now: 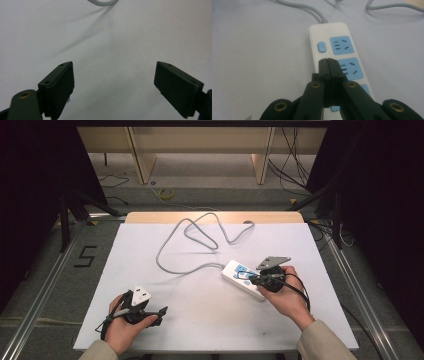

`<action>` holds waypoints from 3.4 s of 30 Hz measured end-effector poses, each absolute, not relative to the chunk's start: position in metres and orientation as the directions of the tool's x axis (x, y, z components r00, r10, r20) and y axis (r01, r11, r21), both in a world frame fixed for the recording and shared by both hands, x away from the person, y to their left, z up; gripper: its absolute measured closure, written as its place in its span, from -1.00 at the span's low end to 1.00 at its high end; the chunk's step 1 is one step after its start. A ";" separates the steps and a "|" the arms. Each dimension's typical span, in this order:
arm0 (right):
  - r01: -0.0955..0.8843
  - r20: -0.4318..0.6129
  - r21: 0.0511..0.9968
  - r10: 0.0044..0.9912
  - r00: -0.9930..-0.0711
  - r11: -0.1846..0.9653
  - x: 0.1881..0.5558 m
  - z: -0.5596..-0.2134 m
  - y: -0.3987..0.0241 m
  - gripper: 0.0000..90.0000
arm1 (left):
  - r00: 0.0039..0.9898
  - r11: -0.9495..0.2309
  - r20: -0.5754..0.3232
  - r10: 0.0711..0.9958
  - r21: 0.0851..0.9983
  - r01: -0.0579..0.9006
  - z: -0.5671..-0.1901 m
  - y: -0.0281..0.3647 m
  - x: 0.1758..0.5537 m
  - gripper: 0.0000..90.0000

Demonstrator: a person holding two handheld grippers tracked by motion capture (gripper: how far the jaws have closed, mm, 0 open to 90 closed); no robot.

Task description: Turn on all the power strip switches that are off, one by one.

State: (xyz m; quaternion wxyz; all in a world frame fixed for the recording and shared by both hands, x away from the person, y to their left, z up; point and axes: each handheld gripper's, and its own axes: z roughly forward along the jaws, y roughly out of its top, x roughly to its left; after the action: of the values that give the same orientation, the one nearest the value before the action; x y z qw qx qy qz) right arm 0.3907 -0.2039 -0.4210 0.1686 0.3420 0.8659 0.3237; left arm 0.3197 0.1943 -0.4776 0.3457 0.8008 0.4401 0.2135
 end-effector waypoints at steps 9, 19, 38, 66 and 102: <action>0.490 -0.071 0.666 0.702 -0.709 0.562 0.398 -0.421 -0.200 1.00 | 0.522 -0.377 0.040 0.852 0.740 0.557 -0.477 0.194 0.320 -0.64; 0.493 -0.076 0.655 0.699 -0.711 0.573 0.405 -0.420 -0.194 1.00 | 0.523 -0.372 0.035 0.852 0.743 0.557 -0.477 0.194 0.320 -0.64; 0.506 -0.071 0.635 0.696 -0.715 0.585 0.419 -0.424 -0.183 1.00 | 0.523 -0.374 0.037 0.851 0.743 0.555 -0.477 0.194 0.320 -0.64; 0.523 -0.063 0.611 0.694 -0.717 0.595 0.436 -0.431 -0.169 1.00 | 0.526 -0.378 0.040 0.849 0.742 0.554 -0.477 0.193 0.320 -0.64; 0.537 -0.054 0.575 0.683 -0.728 0.617 0.448 -0.443 -0.154 1.00 | 0.530 -0.384 0.044 0.847 0.740 0.552 -0.477 0.193 0.320 -0.64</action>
State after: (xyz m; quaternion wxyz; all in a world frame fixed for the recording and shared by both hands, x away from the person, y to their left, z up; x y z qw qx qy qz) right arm 0.4475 -0.1539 -0.4429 0.1349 0.3431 0.8891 0.2713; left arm 0.3202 0.1932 -0.4771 0.3444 0.8040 0.4350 0.2138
